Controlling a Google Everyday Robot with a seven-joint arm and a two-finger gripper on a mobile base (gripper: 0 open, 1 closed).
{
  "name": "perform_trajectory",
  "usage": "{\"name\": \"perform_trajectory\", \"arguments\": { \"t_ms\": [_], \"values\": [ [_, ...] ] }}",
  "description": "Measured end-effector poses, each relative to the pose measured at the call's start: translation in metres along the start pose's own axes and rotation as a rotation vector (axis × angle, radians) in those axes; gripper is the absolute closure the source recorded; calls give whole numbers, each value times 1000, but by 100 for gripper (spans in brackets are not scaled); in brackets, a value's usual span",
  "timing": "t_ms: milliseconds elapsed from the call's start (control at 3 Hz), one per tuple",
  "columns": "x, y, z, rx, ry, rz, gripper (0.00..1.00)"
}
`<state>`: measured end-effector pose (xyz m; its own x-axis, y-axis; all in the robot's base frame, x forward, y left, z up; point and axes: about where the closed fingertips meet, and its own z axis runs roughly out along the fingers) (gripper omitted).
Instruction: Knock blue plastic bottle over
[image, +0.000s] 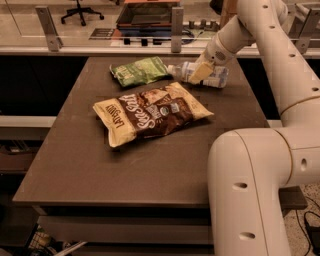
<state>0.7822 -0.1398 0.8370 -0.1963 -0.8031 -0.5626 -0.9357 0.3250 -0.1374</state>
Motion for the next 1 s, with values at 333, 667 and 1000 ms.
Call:
{"name": "perform_trajectory", "arguments": {
  "t_ms": [333, 667, 1000],
  "values": [
    [0, 0, 3, -2, 0, 0, 12],
    [-1, 0, 5, -4, -1, 1, 0],
    [0, 0, 7, -6, -1, 2, 0]
  ]
}}
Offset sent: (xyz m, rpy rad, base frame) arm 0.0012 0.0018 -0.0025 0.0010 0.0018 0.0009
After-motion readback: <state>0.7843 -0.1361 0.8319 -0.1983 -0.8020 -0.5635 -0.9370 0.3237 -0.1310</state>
